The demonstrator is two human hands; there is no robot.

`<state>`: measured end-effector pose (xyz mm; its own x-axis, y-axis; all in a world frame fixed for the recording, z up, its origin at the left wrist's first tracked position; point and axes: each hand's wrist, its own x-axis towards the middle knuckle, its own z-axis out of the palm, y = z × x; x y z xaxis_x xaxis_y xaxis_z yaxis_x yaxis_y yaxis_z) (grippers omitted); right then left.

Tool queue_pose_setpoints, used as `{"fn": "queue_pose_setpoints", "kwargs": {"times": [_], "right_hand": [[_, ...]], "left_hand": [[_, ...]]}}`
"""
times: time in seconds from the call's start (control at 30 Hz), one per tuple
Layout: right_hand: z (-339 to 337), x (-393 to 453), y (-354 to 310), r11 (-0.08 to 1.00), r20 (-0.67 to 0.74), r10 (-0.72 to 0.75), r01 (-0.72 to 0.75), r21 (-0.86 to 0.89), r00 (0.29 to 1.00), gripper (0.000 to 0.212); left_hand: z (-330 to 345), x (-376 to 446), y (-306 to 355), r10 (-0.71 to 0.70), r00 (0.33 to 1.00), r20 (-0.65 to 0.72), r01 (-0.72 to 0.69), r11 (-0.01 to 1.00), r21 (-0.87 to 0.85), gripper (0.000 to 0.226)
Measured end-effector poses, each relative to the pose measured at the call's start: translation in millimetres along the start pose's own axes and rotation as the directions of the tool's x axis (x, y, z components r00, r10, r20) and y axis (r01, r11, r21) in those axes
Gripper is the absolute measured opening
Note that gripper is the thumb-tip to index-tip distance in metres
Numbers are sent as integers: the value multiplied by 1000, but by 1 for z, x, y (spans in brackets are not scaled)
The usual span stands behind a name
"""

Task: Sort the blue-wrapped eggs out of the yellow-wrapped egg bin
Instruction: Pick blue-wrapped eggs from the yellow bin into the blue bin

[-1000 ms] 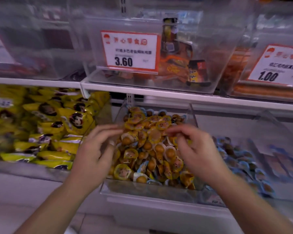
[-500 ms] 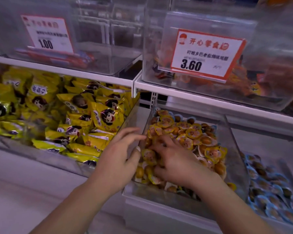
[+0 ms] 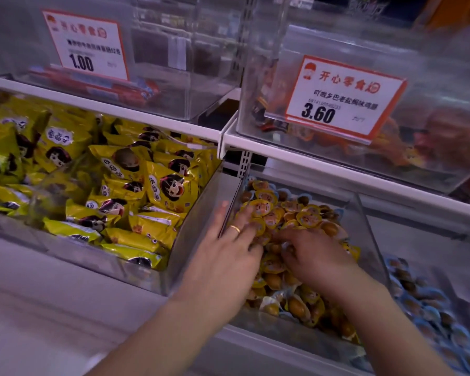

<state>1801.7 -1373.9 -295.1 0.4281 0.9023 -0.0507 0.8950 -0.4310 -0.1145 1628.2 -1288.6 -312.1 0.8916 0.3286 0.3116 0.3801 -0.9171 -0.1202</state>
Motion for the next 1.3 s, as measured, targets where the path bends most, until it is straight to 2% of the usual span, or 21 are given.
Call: {"fn": "queue_pose_setpoints", "kwargs": {"times": [0.07, 0.17, 0.2, 0.27, 0.33, 0.4, 0.53, 0.73, 0.8, 0.9, 0.97, 1.03, 1.13, 1.3], "right_hand": [[5, -2, 1, 998, -36, 23, -25, -55, 999, 38], [7, -5, 6, 999, -91, 37, -39, -10, 995, 34], [7, -5, 9, 999, -96, 45, -44, 17, 994, 34], [5, -7, 15, 995, -91, 60, -52, 84, 994, 38], [6, -11, 19, 989, -108, 58, -43, 138, 992, 39], [8, -16, 21, 984, -144, 40, -14, 179, 989, 37], [11, -27, 20, 968, -212, -14, 66, 241, 977, 35], [8, -41, 25, 930, -289, -21, 125, 345, 957, 35], [7, -44, 25, 919, -308, -14, 133, 370, 951, 35], [5, -49, 25, 911, -351, -21, 163, 379, 936, 30], [3, -52, 27, 901, -381, -15, 177, 395, 924, 29], [0, -54, 29, 886, -421, 7, 189, 424, 907, 29], [-3, -54, 29, 869, -470, 24, 214, 446, 882, 30], [0, -55, 30, 874, -467, -9, 234, 426, 884, 28]], "left_hand": [[1, 11, 14, -31, 988, 154, 18, 996, 84, 43], [6, 19, 28, -106, 978, 182, 89, 991, 100, 50], [11, 21, 31, -137, 977, 166, 126, 989, 74, 49], [32, 25, 32, -198, 949, 245, 216, 975, -49, 50], [48, 28, 29, -193, 917, 349, 259, 954, -153, 69], [56, 30, 28, -215, 918, 334, 292, 936, -198, 78], [59, 31, 29, -246, 942, 229, 293, 934, -203, 62], [55, 35, 26, -221, 940, 261, 270, 948, -170, 74], [50, 42, 21, -229, 919, 320, 316, 914, -254, 72], [46, 50, 18, -256, 883, 392, 424, 792, -439, 59], [48, 47, 21, -241, 905, 351, 387, 811, -439, 55], [51, 45, 21, -181, 931, 317, 311, 848, -429, 61], [50, 46, 17, -100, 936, 338, 242, 880, -409, 69], [47, 48, 13, 10, 949, 314, 176, 811, -558, 45]]}}
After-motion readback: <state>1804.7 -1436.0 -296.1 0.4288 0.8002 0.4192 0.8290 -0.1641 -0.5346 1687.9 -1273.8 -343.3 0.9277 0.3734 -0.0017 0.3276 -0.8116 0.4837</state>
